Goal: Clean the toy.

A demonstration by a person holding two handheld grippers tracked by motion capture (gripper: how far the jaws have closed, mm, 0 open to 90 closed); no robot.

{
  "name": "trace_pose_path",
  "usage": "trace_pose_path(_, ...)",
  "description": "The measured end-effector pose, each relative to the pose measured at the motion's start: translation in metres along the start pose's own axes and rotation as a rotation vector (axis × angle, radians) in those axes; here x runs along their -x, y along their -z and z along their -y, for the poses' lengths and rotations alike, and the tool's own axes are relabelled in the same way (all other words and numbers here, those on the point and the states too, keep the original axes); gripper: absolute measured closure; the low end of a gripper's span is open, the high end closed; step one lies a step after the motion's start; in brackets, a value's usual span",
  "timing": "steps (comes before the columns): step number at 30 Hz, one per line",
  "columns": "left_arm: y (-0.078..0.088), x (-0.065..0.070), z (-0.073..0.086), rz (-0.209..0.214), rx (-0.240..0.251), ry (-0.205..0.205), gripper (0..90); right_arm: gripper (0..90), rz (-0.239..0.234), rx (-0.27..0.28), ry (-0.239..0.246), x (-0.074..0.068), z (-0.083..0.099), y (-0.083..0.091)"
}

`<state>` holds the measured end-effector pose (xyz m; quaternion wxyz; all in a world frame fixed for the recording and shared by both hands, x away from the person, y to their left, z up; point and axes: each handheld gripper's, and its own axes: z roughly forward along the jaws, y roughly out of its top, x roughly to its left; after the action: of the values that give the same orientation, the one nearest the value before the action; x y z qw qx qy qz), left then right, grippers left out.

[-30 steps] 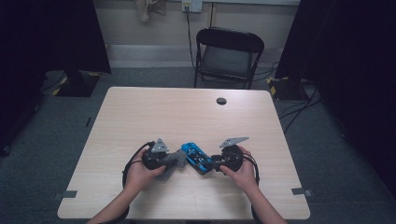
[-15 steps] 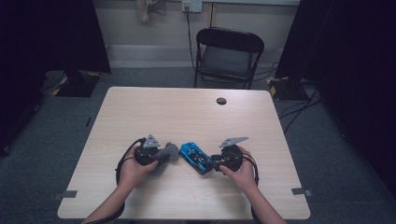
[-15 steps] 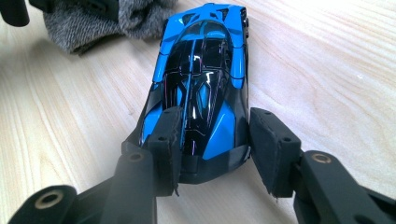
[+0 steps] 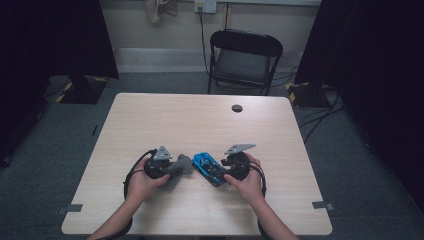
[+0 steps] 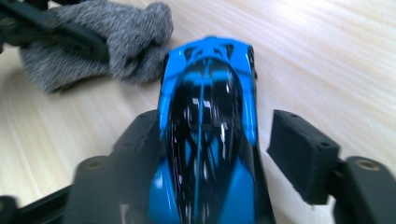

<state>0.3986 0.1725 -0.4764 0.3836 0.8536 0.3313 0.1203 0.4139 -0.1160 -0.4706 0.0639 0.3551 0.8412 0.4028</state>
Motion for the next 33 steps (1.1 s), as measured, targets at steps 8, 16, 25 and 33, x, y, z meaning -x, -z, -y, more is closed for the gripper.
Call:
trace_pose_path(8,0.009,0.043,-0.009,0.144,0.025,-0.067,67.5,33.7,0.015,-0.004,-0.029,-0.001,-0.005,-0.014)
trace_pose_path(16,-0.008,0.063,-0.008,0.196,-0.045,-0.123,67.5,33.0,0.009,-0.032,-0.033,-0.002,-0.004,-0.021)
trace_pose_path(25,-0.025,0.078,-0.019,0.201,-0.075,-0.18,67.6,33.8,0.028,-0.05,0.016,-0.005,-0.006,-0.02)
trace_pose_path(33,-0.027,0.068,-0.018,0.171,-0.061,-0.144,67.7,34.0,0.034,-0.05,0.024,-0.006,-0.006,-0.019)
